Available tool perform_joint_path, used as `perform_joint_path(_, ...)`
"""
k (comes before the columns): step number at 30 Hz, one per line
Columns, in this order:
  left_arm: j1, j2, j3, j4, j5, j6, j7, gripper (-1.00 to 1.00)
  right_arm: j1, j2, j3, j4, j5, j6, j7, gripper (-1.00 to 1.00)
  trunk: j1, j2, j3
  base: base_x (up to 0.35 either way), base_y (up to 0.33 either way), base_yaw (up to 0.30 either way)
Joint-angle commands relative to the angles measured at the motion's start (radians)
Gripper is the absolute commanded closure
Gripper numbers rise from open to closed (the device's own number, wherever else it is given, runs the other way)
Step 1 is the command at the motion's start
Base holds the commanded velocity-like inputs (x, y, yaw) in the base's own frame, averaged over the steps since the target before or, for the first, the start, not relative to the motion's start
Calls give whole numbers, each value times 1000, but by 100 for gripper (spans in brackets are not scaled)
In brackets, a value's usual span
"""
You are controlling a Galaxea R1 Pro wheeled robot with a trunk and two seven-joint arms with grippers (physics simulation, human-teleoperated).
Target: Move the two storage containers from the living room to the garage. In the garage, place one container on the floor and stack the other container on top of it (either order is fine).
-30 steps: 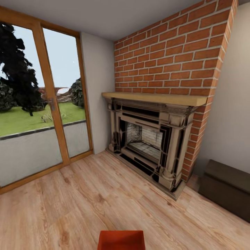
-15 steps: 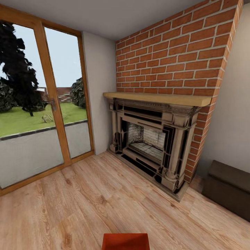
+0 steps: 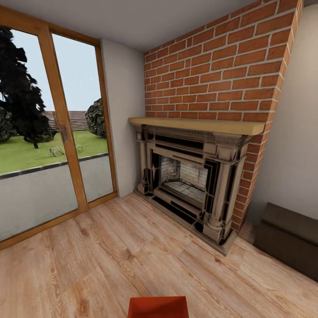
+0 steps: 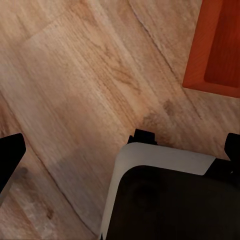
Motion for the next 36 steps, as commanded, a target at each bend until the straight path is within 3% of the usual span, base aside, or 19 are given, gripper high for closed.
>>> perform_joint_path(1, -1, 0, 0, 1, 6, -3, 1, -100, -1, 1, 8, 3, -8, -5, -2, -100, 0, -1, -1, 0, 0, -2)
perform_joint_path(12, -1, 1, 1, 0, 6, -3, 1, -100, -1, 1, 11, 3, -4, -5, 4, -100, 0, -1, -2, 0, 0, 0)
perform_joint_path(36, -1, 5, -2, -12, -3, -2, -1, -100, -1, -2, 11, 3, -1, -6, 14, -100, 0, -1, -40, 0, 0, 0)
